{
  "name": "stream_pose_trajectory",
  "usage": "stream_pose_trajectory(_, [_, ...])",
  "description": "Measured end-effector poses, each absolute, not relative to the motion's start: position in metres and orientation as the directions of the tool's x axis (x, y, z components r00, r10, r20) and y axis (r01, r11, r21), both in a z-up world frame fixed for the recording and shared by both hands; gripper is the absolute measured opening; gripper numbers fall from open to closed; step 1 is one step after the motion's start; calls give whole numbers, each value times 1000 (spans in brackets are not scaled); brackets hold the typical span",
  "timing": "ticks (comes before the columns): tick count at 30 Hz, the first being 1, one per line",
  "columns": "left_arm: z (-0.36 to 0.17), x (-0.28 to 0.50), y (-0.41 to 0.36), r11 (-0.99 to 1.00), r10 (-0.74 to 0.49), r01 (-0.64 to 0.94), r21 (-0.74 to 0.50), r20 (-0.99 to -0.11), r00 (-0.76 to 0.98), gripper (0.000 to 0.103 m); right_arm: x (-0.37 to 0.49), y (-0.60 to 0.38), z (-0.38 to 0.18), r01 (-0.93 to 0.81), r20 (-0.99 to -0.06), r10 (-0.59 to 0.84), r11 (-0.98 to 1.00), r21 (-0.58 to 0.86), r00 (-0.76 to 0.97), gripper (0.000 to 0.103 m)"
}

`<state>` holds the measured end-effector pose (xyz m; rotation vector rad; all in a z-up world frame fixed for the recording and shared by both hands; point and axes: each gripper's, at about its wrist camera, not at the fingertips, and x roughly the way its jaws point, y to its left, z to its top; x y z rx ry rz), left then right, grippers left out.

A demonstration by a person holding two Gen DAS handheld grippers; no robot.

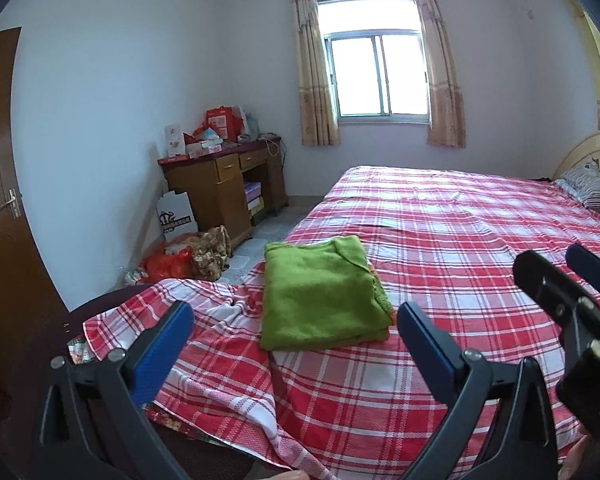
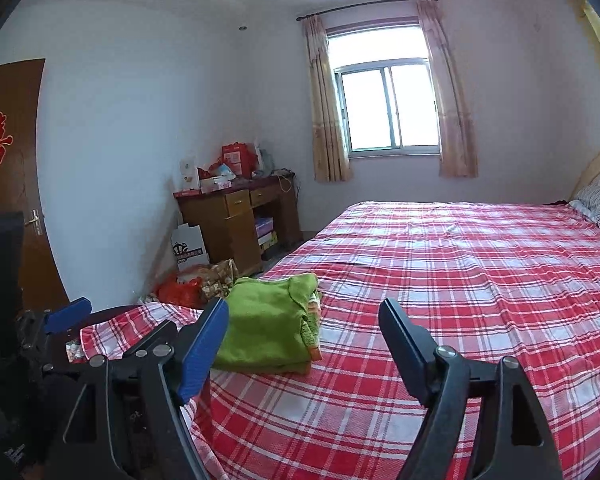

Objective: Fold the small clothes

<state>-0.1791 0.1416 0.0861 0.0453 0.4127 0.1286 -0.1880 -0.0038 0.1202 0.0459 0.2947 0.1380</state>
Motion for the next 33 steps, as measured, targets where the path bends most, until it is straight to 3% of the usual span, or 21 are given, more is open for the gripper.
stream_pose_trajectory(33, [84,-178,145,990,141,-122,72,-404,904,103,-187,-13,117,-105,-282,128,990,95,951,79])
